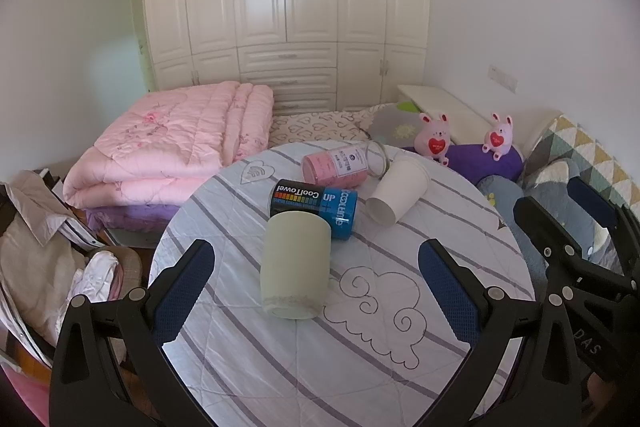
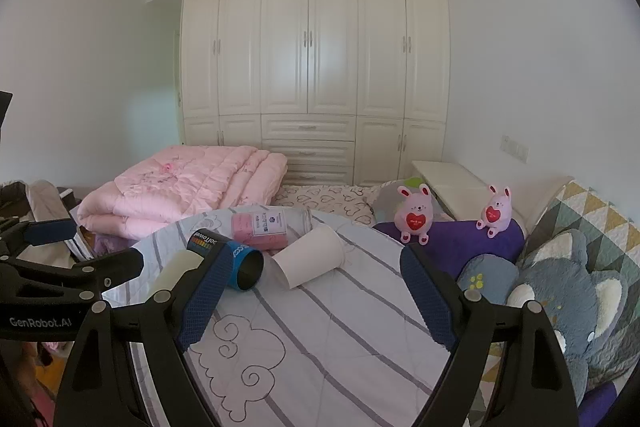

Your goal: Flip cup upright

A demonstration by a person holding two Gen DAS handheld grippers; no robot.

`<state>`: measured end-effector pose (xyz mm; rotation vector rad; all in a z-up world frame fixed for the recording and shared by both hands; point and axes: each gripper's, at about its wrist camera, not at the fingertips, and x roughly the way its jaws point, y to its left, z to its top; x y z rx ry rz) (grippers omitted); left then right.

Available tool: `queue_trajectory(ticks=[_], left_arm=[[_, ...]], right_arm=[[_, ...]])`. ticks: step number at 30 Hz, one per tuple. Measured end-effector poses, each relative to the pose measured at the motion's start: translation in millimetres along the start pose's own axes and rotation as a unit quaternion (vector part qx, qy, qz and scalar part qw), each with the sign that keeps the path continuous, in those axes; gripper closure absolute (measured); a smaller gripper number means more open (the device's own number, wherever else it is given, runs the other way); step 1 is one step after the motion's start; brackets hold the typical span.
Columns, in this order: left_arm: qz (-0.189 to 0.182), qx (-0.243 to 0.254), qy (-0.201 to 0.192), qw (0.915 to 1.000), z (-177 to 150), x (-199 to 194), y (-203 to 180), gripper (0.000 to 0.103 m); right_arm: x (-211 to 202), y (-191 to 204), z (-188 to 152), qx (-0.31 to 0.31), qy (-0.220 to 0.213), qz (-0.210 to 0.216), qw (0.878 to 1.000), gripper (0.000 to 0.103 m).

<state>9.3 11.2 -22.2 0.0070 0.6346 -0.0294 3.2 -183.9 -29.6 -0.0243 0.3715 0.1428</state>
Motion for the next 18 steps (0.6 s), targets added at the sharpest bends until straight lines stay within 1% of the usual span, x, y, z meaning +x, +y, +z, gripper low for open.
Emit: queue_trajectory(ticks=[18], left_arm=[[0.001,-0.001,0.007,1.0000,-0.8,5.1,5.2,0.000]], right_arm=[[9.3,2.5,2.8,0.001,0.012,0.010,1.000,0.017]])
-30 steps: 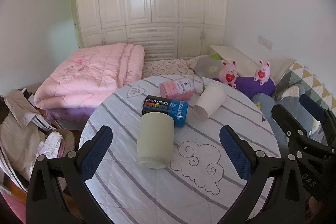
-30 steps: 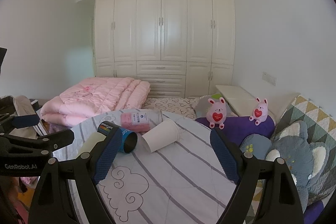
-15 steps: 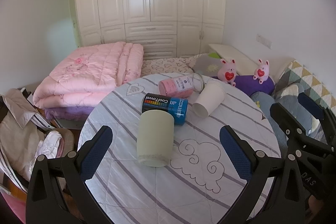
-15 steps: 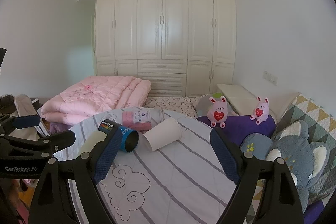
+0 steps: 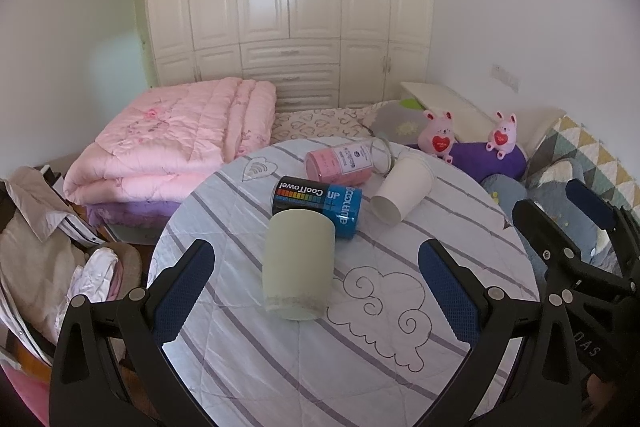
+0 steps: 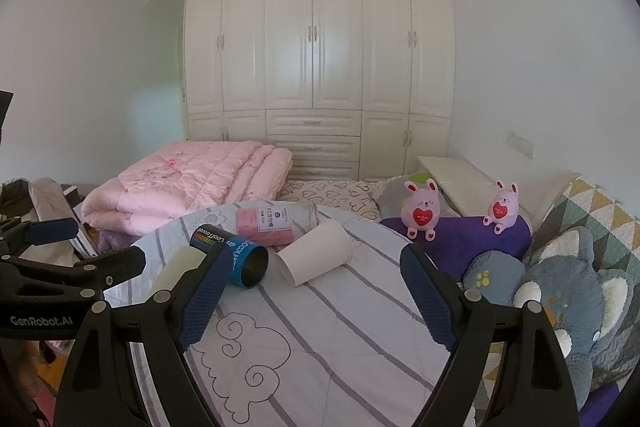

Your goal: Flip cup upright

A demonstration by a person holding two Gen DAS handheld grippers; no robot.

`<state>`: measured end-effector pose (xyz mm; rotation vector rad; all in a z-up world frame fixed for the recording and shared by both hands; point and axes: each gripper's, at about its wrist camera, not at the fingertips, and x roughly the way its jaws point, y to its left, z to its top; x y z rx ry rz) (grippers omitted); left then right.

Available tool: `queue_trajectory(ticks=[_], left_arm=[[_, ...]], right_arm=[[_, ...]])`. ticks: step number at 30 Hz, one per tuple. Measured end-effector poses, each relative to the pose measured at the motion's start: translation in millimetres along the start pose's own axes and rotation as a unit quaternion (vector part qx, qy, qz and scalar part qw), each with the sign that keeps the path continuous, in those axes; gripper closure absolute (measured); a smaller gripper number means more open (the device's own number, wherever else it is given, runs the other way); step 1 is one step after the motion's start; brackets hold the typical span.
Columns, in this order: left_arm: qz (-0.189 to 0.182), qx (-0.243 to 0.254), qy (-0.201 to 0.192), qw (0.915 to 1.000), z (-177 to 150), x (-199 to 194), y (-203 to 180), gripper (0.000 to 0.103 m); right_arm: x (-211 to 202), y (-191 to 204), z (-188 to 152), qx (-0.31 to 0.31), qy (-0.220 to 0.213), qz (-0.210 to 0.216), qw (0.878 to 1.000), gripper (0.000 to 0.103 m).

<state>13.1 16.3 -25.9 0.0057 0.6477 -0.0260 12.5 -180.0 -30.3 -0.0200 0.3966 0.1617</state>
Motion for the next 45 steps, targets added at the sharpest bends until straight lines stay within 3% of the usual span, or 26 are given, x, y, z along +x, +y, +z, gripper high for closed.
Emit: queue_trajectory(ticks=[10,26,34,37,45], left_arm=[[0.004,0.017,0.018,0.9997,3,17,-9,0.000],[0.016,0.026,0.111,0.9934,7,86,-2,0.000],[0.017,0.028,0.137,0.9901,17,111,4,0.000],[0.011,0.024,0.157,0.9872,13,124,9,0.000],[0.039,0.056,0.224,0.9721,-10,162,10,0.000]], right_arm=[[9,-8,-5,0.008,0.014,-0.002,1.000,0.017],[71,-17,-19,0.023,0.084,0.005,0.996,0.017],[99,-26,-21,0.040,0.107,0.011,0.993,0.017],[107,-27,-21,0.043,0.113,0.016,0.993,0.017],[125,-21,-27,0.044,0.132,0.029,0.990,0.017]])
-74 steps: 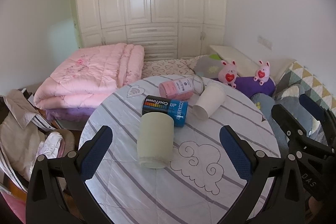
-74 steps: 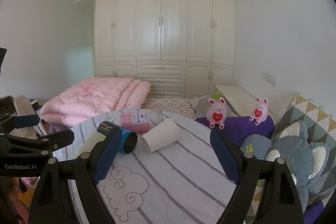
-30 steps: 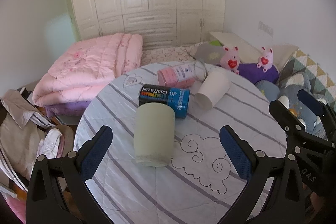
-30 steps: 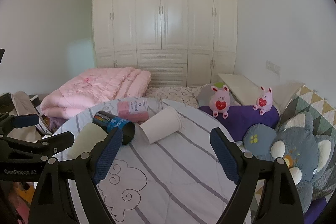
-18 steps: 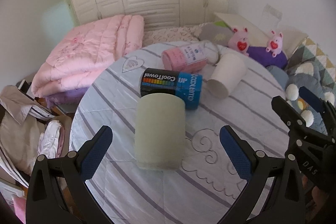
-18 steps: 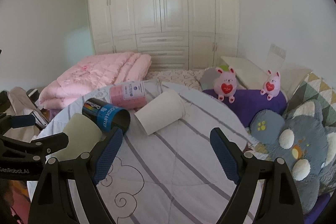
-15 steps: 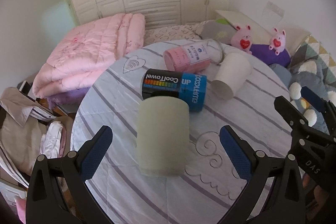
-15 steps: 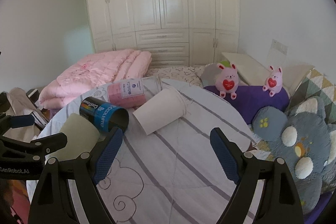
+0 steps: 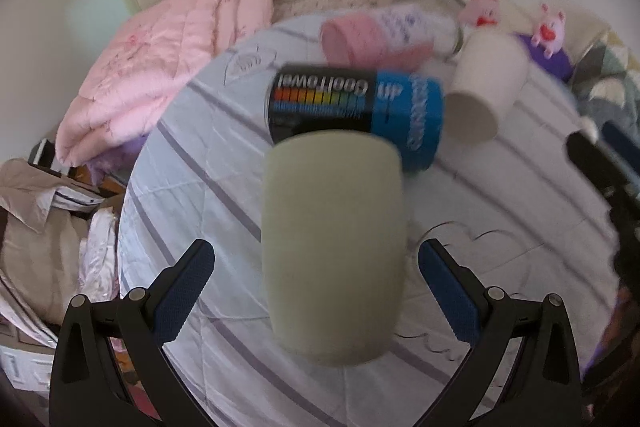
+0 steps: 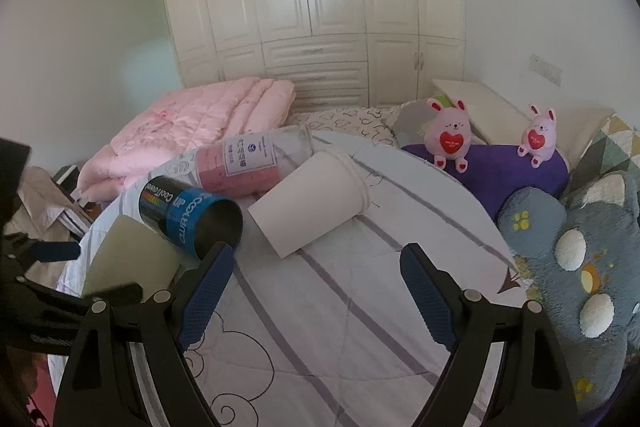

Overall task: Flip cup upright
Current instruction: 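Move the left gripper toward the pale green cup lying on its side, then close the left gripper around the pale green cup's body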

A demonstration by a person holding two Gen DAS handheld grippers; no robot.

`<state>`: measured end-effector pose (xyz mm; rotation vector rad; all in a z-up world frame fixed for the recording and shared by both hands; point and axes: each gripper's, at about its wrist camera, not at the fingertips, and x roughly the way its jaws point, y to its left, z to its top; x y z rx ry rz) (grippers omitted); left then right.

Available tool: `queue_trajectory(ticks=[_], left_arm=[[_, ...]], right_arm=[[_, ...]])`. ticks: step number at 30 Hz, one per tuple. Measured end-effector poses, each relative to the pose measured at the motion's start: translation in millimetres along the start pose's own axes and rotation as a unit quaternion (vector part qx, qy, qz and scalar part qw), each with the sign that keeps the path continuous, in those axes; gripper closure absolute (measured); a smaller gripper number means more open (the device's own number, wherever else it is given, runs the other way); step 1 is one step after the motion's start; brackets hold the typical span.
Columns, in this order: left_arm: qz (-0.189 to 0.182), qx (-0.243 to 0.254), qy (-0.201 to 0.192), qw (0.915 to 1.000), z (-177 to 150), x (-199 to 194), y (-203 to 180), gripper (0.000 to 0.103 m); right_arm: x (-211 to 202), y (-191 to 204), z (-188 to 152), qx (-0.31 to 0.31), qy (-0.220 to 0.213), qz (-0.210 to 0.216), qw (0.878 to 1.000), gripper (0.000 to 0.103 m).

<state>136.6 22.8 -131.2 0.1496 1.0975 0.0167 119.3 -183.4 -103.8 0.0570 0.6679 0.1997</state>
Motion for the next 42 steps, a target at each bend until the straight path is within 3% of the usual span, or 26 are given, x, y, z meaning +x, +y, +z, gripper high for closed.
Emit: queue_trajectory(ticks=[3,6,9,14,26,34,42], left_arm=[[0.004,0.012,0.012,0.9998,1,11,-6,0.001],[-0.003,0.012,0.022,0.9997,0,16,-10,0.023],[-0.007,0.012,0.020,0.9997,1,10,-12,0.024],[-0.053,-0.001,0.014,0.9985,-5,-9,-21,0.024],[-0.122,0.053,0.010,0.9911,-16,-34,-102,0.024],[-0.112,0.062,0.022,0.9915,-21,-25,-123,0.023],[-0.118,0.043,0.015,0.9920,-25,-31,-116,0.023]], right_arm=[[3,1,-1,-0.003,0.005,0.003,1.000,0.017],[3,2,-2,-0.003,0.008,0.004,1.000,0.017],[3,-1,-3,0.000,0.015,0.002,1.000,0.016],[-3,-5,-6,0.000,0.018,-0.005,1.000,0.016],[-30,-44,-15,0.026,0.020,-0.031,0.999,0.016],[-27,-51,-19,0.029,0.038,-0.015,0.999,0.016],[-27,-45,-25,0.020,0.054,-0.008,0.998,0.016]])
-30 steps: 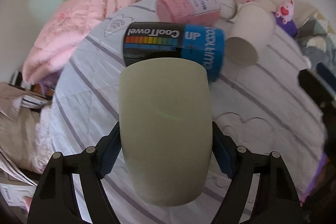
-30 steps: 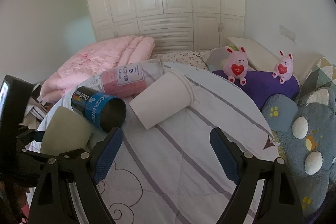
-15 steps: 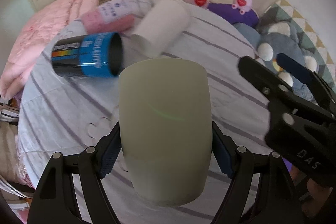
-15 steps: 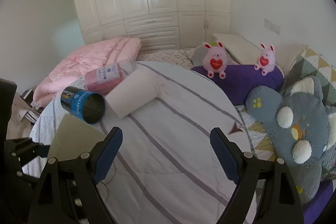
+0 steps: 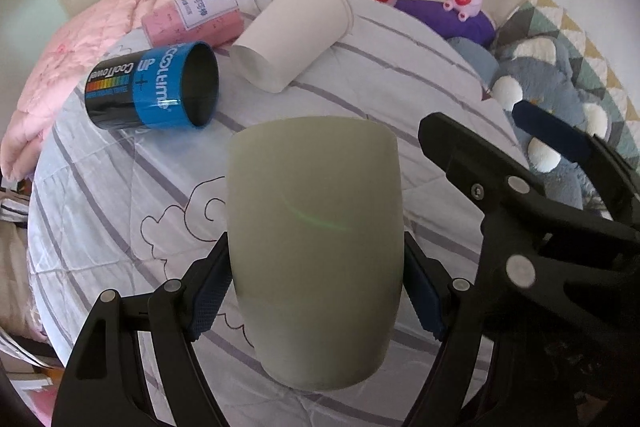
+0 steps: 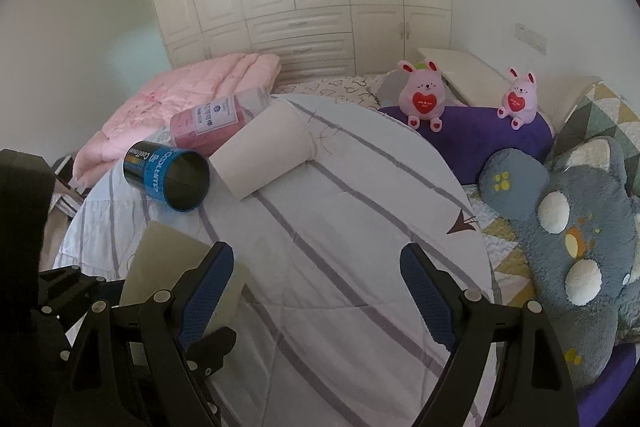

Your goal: Flip cup upright

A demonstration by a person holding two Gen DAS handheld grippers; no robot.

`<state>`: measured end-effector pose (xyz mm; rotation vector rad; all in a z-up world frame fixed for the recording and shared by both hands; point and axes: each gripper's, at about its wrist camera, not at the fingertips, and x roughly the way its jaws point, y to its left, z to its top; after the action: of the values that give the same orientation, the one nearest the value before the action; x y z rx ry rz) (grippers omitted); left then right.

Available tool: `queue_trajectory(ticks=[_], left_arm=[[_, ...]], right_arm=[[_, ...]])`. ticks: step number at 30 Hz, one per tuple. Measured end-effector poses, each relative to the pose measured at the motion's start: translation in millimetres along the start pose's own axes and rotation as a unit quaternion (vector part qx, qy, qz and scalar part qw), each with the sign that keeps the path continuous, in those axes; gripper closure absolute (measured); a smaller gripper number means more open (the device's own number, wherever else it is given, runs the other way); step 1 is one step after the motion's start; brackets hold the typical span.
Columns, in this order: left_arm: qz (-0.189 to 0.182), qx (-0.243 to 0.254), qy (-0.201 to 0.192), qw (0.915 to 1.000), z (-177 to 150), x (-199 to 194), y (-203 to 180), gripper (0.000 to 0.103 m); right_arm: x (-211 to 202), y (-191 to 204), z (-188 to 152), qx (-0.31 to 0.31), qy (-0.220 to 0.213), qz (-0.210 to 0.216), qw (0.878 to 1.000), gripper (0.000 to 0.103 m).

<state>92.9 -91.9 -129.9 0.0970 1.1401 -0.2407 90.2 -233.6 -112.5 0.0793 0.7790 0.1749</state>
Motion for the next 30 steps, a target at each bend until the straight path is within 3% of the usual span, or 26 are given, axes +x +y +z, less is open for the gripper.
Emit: queue_trajectory(ticks=[3,5,7,16,26,30], left_arm=[[-0.010,-0.001,-0.010,0.9999,-2,-10,2,0.023],[-0.007,0.006,-0.031,0.9995,-4,-23,3,0.018],[-0.005,0.012,-0.044,0.9989,-6,-34,5,0.007],[-0.006,0.018,-0.070,0.9974,-22,-62,22,0.004],[-0.003,-0.006,-0.080,0.9967,-42,-74,57,0.003],[-0.008,-0.015,-0.082,0.9965,-42,-72,66,0.003]], right_arm=[[-7,0,2,0.004,-0.005,-0.001,1.000,0.016],[-11,2,4,0.004,-0.008,-0.002,1.000,0.016],[-16,4,5,0.003,-0.012,-0.001,1.000,0.016],[-30,23,4,-0.001,-0.009,0.014,1.000,0.017],[-14,32,2,0.032,0.047,0.050,0.997,0.017],[5,37,5,0.060,0.087,0.090,0.990,0.017]])
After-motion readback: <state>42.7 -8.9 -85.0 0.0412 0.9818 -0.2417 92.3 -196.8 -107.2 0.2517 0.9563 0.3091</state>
